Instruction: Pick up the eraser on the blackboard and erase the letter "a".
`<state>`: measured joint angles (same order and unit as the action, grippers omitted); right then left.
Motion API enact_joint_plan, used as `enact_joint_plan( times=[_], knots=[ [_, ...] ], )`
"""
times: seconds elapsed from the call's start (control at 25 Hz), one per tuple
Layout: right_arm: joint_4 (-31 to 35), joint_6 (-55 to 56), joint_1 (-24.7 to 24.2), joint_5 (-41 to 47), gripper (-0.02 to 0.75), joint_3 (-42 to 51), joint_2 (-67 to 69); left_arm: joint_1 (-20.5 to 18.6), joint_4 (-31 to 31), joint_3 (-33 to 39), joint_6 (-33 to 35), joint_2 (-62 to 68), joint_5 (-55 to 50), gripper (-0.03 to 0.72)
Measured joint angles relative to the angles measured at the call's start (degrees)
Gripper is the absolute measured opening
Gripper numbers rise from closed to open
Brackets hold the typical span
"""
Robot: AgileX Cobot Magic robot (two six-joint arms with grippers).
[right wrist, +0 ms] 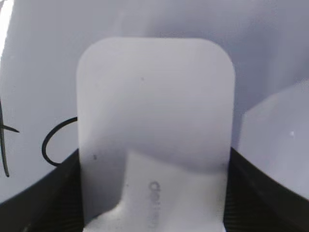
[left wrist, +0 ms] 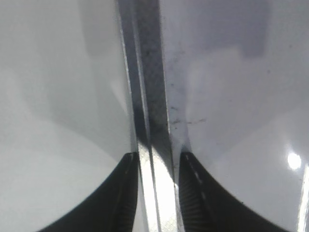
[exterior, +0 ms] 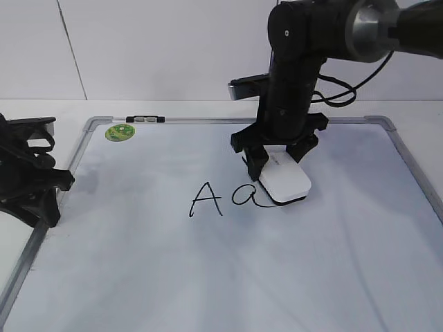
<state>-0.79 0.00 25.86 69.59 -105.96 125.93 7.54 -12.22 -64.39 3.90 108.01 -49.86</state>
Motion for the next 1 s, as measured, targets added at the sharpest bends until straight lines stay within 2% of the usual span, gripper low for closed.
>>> enact_joint_plan(
  times=[0.56, 1.0],
  knots=[
    [-0.42, 4.35, 1.97, -5.44, 0.544, 3.64, 0.22, 0.0, 0.09, 0.0, -0.5, 0.0, -0.55, 0.215],
    [-0.89, 4.46, 1.97, -6.01, 0.544, 3.65, 1.06, 0.0, 0.09, 0.0, -0.64, 0.0, -0.55, 0.216]
  ],
)
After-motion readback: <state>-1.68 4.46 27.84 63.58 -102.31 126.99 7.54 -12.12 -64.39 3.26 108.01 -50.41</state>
